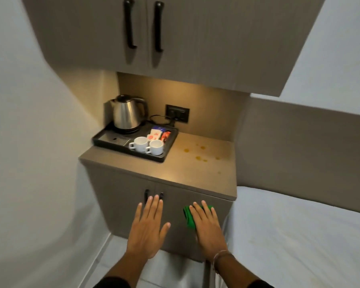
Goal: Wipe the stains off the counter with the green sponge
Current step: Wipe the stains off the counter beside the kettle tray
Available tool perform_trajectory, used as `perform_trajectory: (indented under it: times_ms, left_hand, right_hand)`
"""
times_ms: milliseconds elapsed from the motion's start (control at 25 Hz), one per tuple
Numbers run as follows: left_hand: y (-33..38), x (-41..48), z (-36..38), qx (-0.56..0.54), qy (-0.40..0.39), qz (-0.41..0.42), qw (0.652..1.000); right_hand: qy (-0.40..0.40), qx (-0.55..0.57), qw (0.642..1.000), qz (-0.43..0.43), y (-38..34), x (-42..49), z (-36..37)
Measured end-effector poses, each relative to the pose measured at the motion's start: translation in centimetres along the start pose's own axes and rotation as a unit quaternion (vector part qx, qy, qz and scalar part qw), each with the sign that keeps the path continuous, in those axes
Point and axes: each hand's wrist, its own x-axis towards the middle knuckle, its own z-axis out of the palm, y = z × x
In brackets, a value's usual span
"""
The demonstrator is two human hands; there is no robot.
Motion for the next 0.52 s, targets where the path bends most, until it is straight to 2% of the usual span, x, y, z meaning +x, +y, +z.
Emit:
perform_trajectory:
  times_ms: [280, 520]
  left_hand:
    - [-0.4, 21.1, 1.0, -0.039, -0.032, 0.076, 0.996]
    - [0.0, 29.5, 4.7, -0.055, -0.082, 0.089, 0.991]
  right_hand:
    - [-0.004, 0.012, 0.995, 0.101, 8.0, 11.7, -1.0]
    - [-0.054, 0.021, 0.989, 0.137, 11.6, 18.4, -1.5]
